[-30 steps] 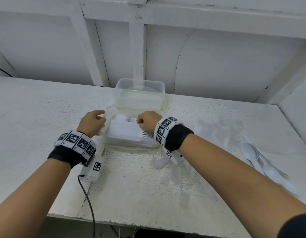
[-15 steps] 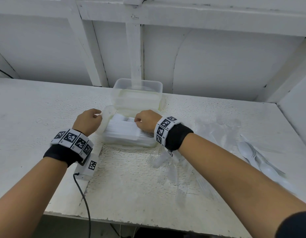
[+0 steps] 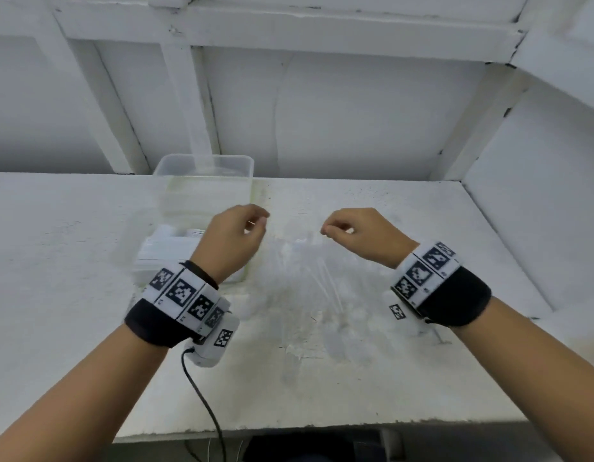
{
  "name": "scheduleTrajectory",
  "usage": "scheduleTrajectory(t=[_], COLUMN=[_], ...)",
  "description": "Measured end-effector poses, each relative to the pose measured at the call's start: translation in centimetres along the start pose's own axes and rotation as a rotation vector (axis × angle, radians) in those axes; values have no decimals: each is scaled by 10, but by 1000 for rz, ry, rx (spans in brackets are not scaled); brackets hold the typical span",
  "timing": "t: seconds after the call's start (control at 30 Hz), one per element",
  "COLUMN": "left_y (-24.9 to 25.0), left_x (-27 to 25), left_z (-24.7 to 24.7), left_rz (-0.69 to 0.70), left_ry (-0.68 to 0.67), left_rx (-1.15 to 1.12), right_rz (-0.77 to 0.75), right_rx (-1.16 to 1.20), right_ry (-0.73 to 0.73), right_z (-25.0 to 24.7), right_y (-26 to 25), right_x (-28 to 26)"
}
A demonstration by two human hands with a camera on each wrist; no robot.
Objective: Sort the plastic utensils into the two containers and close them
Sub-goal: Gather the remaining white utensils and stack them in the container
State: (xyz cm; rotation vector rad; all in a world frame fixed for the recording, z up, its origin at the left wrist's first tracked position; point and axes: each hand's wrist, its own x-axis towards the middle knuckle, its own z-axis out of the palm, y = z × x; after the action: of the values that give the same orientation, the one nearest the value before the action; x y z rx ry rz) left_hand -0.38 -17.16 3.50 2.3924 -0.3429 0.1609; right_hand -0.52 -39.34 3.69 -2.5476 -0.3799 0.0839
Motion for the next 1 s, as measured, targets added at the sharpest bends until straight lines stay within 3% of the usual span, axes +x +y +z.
scheduleTrajectory(t=[0.27,0.47,0.63,1.0], left_y=[78,113,111,98], left_x=[3,8,14,14], left_z=[106,157,177,189], left_rz=[92,151,91,1], left_ry=[-385,-610,-645,-645], left_rx=[29,100,111,78], right_rz=[406,595,584,487], right_rx=[-85,-184,-370,-483], right_ry=[14,-78,-147,-141], right_z=[-21,-11,2,14], right_y=[100,124,119,108], right_x=[-80,-101,-98,-98])
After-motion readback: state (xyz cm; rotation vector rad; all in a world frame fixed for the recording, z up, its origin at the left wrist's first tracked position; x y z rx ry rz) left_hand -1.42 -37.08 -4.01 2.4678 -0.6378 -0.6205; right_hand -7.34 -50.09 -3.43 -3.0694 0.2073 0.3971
